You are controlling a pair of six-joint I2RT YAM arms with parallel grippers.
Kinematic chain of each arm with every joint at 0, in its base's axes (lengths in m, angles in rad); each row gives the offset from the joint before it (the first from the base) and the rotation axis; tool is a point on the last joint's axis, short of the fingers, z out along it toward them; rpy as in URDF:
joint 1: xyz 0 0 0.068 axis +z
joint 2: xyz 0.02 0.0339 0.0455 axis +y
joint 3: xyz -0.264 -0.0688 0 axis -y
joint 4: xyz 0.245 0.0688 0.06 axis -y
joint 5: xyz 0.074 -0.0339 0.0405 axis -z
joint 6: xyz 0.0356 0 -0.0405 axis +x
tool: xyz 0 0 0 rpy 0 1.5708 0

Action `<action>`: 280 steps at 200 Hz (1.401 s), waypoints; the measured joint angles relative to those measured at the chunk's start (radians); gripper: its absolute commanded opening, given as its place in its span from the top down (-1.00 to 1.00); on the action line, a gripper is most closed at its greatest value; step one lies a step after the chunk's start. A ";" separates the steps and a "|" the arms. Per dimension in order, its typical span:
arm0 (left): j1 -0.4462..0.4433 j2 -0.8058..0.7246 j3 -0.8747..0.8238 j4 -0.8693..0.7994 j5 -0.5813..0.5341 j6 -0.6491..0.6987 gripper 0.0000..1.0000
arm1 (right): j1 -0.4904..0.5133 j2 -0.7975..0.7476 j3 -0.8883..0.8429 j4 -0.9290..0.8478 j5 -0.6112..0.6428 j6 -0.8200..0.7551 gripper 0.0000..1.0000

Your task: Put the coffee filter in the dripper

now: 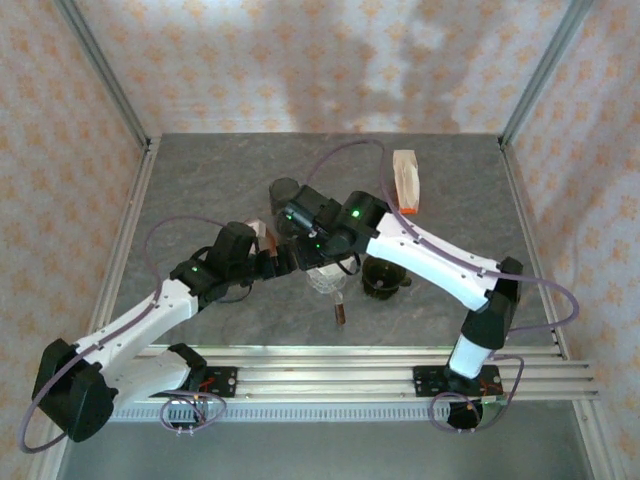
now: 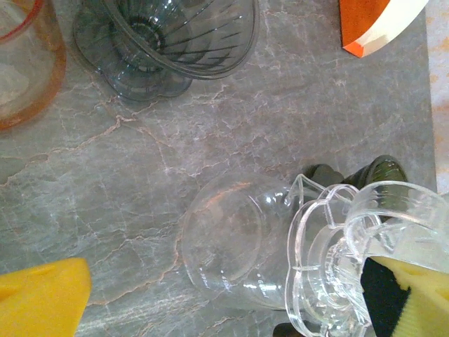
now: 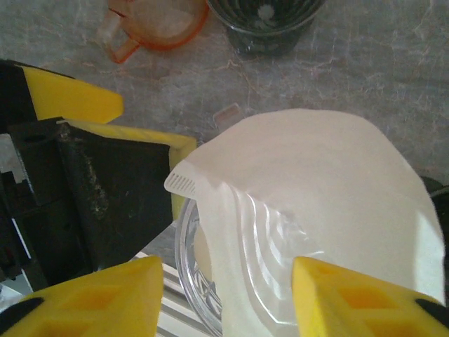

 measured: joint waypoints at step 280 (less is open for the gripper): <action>-0.127 0.148 0.340 -0.184 -0.045 0.143 -0.22 | -0.179 -0.228 -0.299 0.153 0.010 -0.161 -0.06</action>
